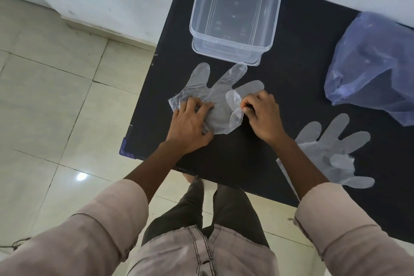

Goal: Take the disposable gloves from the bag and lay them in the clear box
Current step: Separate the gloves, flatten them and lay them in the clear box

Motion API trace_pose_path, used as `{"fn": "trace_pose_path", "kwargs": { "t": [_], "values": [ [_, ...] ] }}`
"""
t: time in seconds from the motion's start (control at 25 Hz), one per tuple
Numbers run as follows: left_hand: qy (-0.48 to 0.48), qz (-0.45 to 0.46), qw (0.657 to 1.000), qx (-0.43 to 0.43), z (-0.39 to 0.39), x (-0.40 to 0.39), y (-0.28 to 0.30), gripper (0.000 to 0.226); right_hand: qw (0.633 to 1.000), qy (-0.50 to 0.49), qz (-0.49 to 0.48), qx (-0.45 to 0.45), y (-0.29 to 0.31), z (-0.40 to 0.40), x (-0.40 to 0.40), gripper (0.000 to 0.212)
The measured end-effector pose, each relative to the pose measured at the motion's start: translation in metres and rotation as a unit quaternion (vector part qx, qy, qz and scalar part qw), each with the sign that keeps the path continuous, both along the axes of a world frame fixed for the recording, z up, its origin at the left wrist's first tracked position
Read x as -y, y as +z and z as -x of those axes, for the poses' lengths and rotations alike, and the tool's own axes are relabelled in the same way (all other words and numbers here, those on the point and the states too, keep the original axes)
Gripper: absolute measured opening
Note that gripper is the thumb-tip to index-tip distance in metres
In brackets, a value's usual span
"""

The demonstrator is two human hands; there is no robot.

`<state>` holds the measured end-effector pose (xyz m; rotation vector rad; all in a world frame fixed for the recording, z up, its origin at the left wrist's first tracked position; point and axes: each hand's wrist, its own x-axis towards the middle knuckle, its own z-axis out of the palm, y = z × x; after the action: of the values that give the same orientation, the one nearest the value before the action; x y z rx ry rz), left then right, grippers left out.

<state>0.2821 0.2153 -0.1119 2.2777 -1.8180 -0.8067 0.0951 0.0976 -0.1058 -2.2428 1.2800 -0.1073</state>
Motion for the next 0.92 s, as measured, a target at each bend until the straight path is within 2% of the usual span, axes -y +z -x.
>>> {"fn": "trace_pose_path", "kwargs": {
  "t": [0.36,0.52,0.64,0.72,0.84,0.92],
  "values": [
    [-0.017,-0.015,1.000,0.020,-0.002,-0.001,-0.004,0.083,0.998,0.054,-0.033,0.012,0.002,0.046,0.004,0.012],
    [-0.020,-0.015,1.000,0.012,-0.003,-0.002,-0.003,0.088,0.993,0.106,-0.013,-0.048,0.002,0.056,0.013,0.014],
    [-0.018,-0.014,1.000,0.006,-0.004,-0.004,-0.003,0.089,0.978,0.158,0.011,-0.133,0.008,0.066,0.025,0.016],
    [-0.017,-0.015,1.000,0.005,-0.003,-0.004,-0.003,0.089,0.978,0.141,0.029,-0.154,0.015,0.067,0.032,0.019],
    [-0.013,-0.011,1.000,0.005,-0.003,-0.004,-0.003,0.089,0.996,0.061,0.054,-0.044,0.020,0.047,0.036,0.016],
    [-0.013,-0.009,1.000,0.004,-0.003,-0.004,-0.002,0.090,0.999,0.031,0.007,0.043,0.019,0.020,0.036,0.010]
  ]
}}
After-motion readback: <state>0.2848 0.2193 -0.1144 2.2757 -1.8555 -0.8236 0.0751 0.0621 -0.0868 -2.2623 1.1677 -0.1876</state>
